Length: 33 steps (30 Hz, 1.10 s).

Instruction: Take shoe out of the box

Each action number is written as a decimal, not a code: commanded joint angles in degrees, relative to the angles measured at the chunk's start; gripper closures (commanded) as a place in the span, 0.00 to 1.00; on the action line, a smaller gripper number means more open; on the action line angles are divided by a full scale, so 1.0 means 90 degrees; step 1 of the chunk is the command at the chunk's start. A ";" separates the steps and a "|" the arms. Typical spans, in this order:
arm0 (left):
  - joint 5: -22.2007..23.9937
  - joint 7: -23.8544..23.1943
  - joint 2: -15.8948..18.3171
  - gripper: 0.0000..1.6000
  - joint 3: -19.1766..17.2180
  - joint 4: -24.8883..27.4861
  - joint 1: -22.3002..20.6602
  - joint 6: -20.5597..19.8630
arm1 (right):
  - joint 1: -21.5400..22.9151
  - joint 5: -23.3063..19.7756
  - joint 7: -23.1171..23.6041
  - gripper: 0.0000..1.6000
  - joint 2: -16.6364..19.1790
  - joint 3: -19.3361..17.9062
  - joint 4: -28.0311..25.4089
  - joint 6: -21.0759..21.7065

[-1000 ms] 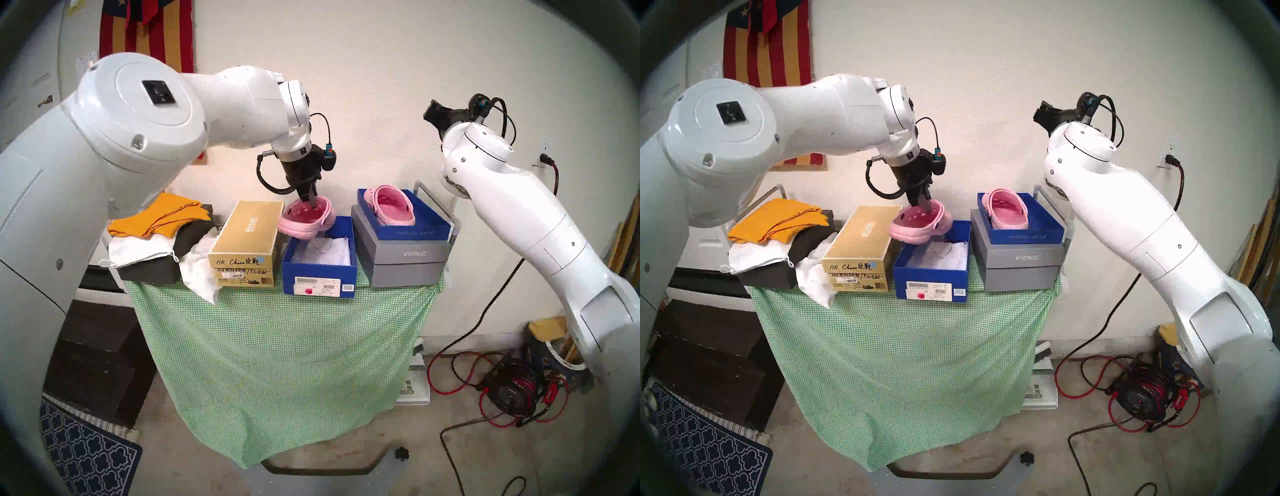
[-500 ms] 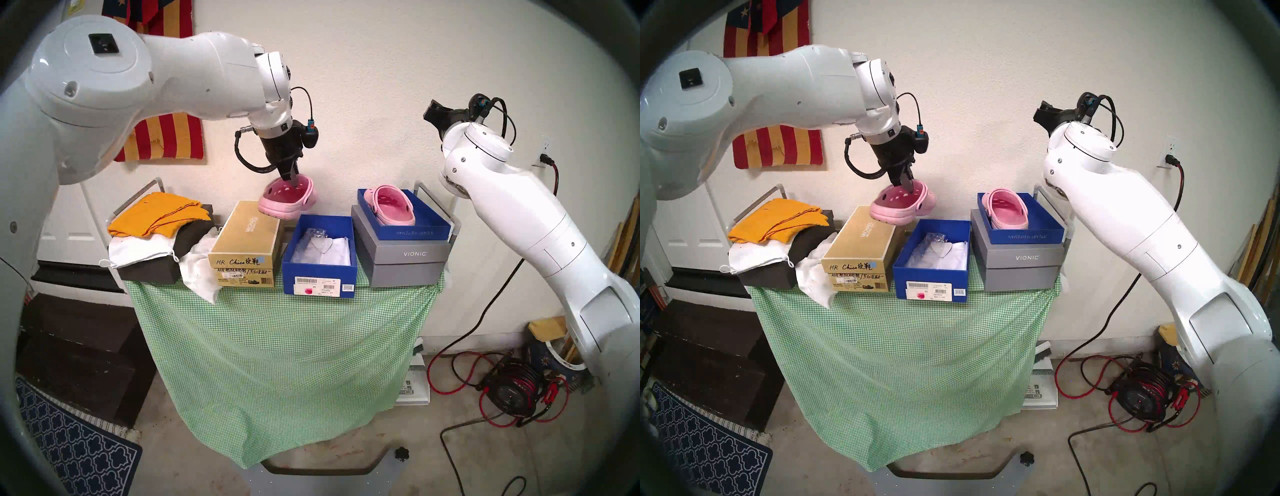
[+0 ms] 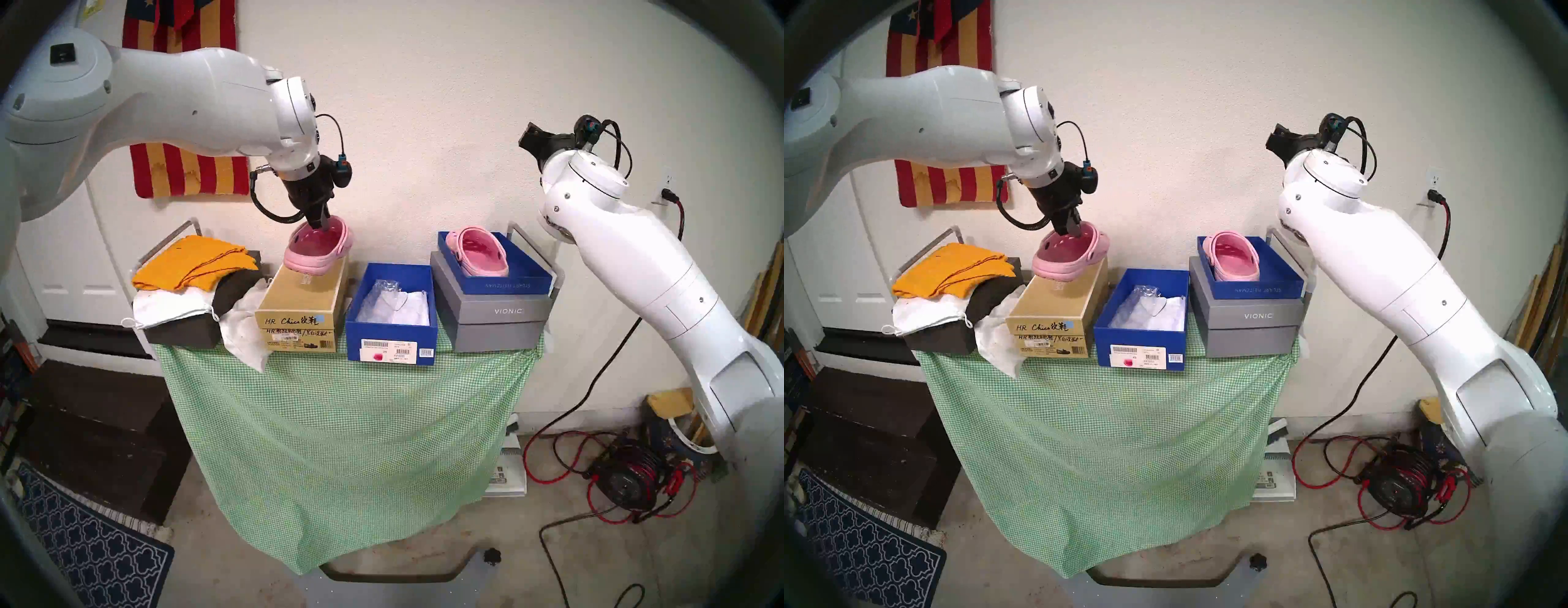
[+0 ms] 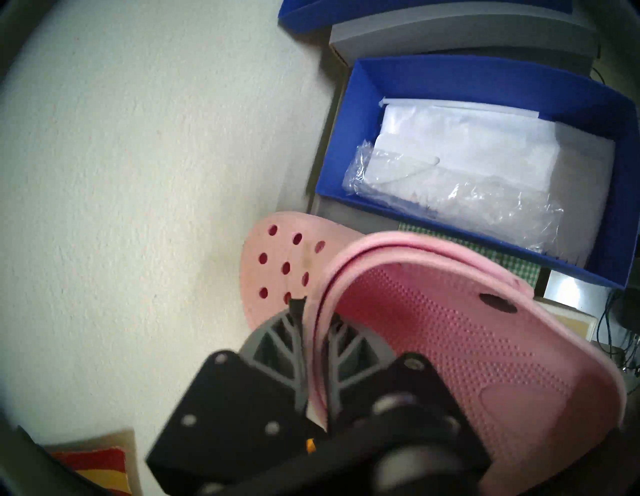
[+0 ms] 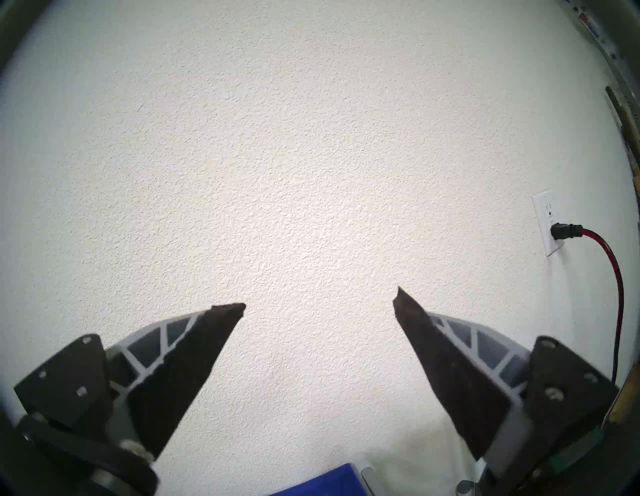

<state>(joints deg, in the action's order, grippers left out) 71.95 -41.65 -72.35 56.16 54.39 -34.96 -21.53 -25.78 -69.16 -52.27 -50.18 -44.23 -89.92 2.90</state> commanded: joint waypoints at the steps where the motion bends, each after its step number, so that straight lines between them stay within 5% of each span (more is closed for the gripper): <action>1: 0.0111 0.0779 0.0747 1.00 0.0060 0.0757 -0.0315 0.0054 | -0.0008 0.0001 0.0010 0.00 0.0012 0.0000 0.0006 0.0005; 14: 0.0205 0.2527 0.1816 1.00 0.0230 0.1968 -0.0216 0.1025 | -0.0023 0.0016 0.0022 0.00 0.0004 -0.0023 0.0006 0.0019; 15: 0.0177 0.2540 0.1857 0.65 0.0249 0.1994 -0.0172 0.1137 | -0.0024 0.0017 0.0023 0.00 0.0004 -0.0025 0.0006 0.0020; 16: 0.0188 0.2699 0.1917 0.51 0.0269 0.2072 -0.0153 0.1223 | -0.0025 0.0018 0.0025 0.00 0.0003 -0.0027 0.0006 0.0021; 17: 0.0188 0.2699 0.1917 0.51 0.0269 0.2072 -0.0153 0.1223 | -0.0025 0.0018 0.0025 0.00 0.0003 -0.0027 0.0006 0.0021; 18: 0.0224 0.2722 0.1977 0.25 0.0268 0.2091 -0.0127 0.1303 | -0.0027 0.0019 0.0027 0.00 0.0002 -0.0029 0.0006 0.0023; 19: 0.0239 0.2718 0.2013 0.13 0.0285 0.2092 -0.0120 0.1333 | -0.0028 0.0020 0.0027 0.00 0.0002 -0.0031 0.0006 0.0023; 21: 0.0260 0.2663 0.2122 0.00 0.0300 0.2096 -0.0110 0.1491 | -0.0030 0.0022 0.0029 0.00 0.0001 -0.0034 0.0006 0.0025; 33: -0.0035 0.2428 0.2762 0.00 0.0640 0.2158 -0.0814 0.1890 | -0.0042 0.0036 0.0030 0.00 -0.0010 -0.0054 0.0006 0.0036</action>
<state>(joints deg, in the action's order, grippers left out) 72.78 -19.05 -51.58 61.38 74.34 -37.36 -6.10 -26.09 -68.82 -52.11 -50.38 -44.76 -89.92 3.19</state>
